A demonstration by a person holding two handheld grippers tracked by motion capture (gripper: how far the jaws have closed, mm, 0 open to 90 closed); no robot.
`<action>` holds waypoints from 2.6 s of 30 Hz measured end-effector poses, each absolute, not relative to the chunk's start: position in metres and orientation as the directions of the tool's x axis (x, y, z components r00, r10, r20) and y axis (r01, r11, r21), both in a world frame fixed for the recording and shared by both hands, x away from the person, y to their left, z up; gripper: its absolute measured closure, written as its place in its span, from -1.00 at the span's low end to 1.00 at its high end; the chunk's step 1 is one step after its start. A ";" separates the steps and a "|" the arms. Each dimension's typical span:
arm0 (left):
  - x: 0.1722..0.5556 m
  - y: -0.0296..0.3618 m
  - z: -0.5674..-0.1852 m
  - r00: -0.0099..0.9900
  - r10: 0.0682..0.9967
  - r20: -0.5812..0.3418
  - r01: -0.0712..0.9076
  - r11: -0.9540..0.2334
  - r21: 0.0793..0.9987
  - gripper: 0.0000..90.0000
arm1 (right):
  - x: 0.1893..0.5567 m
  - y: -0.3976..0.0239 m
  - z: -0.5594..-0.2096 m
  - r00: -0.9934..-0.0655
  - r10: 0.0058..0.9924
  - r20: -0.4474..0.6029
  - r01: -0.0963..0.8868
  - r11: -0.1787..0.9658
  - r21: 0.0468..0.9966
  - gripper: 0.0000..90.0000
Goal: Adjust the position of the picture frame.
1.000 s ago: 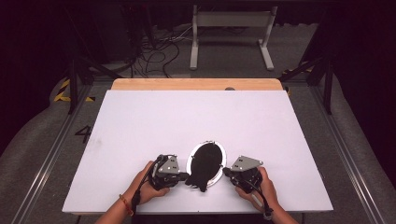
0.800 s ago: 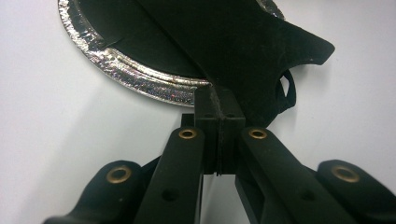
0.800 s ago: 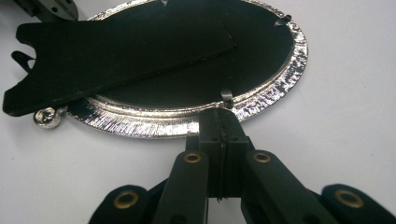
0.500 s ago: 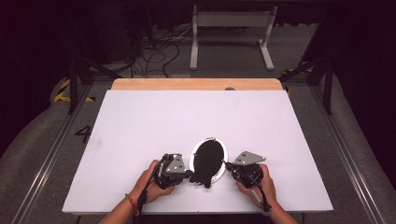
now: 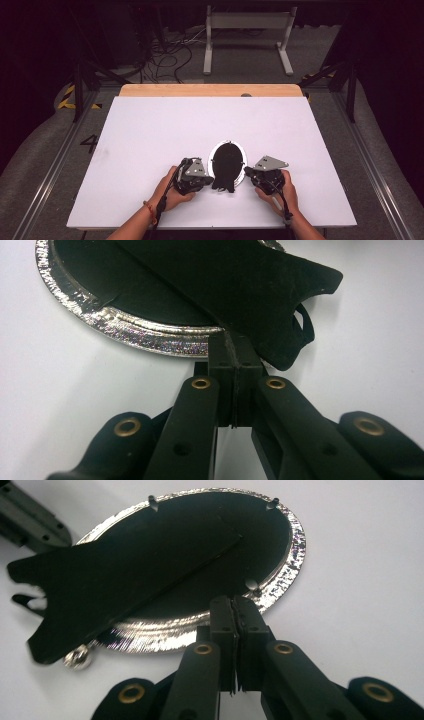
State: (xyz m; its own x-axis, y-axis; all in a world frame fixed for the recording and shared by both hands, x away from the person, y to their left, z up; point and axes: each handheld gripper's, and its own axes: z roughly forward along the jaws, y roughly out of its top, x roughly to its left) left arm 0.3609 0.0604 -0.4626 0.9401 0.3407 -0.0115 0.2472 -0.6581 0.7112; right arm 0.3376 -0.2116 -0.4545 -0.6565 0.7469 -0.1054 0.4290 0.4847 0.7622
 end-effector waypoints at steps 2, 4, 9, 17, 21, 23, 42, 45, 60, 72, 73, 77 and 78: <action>0.359 0.056 -0.462 0.937 0.349 0.015 0.237 -0.667 0.706 1.00 | 0.336 -0.216 -0.454 -0.660 0.744 -0.100 0.433 0.486 0.759 0.96; 0.358 0.055 -0.461 0.938 0.347 0.025 0.230 -0.673 0.703 0.99 | 0.336 -0.221 -0.455 -0.665 0.742 -0.084 0.445 0.484 0.753 0.96; 0.360 0.056 -0.462 0.937 0.350 0.001 0.246 -0.660 0.710 0.99 | 0.336 -0.224 -0.460 -0.672 0.738 -0.067 0.456 0.483 0.748 0.95; 0.365 0.059 -0.465 0.931 0.355 -0.087 0.303 -0.615 0.728 1.00 | 0.338 -0.221 -0.460 -0.672 0.737 -0.073 0.455 0.489 0.745 0.94; 0.365 0.057 -0.465 0.935 0.345 -0.081 0.293 -0.623 0.725 1.00 | 0.340 -0.220 -0.461 -0.669 0.740 -0.064 0.456 0.478 0.751 0.95; 0.365 0.057 -0.465 0.936 0.343 -0.075 0.286 -0.623 0.728 1.00 | 0.342 -0.219 -0.461 -0.656 0.753 -0.050 0.468 0.458 0.756 1.00; 0.359 0.058 -0.464 0.938 0.347 0.008 0.235 -0.650 0.722 1.00 | 0.334 -0.211 -0.461 -0.673 0.740 0.023 0.497 0.428 0.755 1.00; 0.360 0.059 -0.465 0.938 0.347 0.011 0.232 -0.650 0.724 1.00 | 0.330 -0.206 -0.461 -0.680 0.733 0.005 0.486 0.445 0.752 1.00; 0.359 0.062 -0.462 0.931 0.362 0.047 0.222 -0.661 0.717 0.97 | 0.332 -0.207 -0.458 -0.681 0.732 -0.019 0.475 0.460 0.750 0.76; 0.346 0.126 -0.430 0.898 0.433 0.078 0.200 -0.560 0.804 0.72 | 0.321 -0.242 -0.426 -0.696 0.716 -0.056 0.389 0.441 0.808 0.60; 0.343 0.133 -0.431 0.892 0.446 0.077 0.205 -0.550 0.810 0.67 | 0.321 -0.245 -0.424 -0.695 0.717 -0.054 0.390 0.439 0.810 0.60; 0.329 0.156 -0.433 0.872 0.476 0.111 0.203 -0.559 0.804 0.43 | 0.319 -0.252 -0.418 -0.695 0.718 -0.042 0.388 0.423 0.819 0.58; 0.325 0.163 -0.433 0.872 0.476 0.115 0.197 -0.557 0.807 0.38 | 0.319 -0.253 -0.417 -0.693 0.719 -0.043 0.388 0.423 0.819 0.57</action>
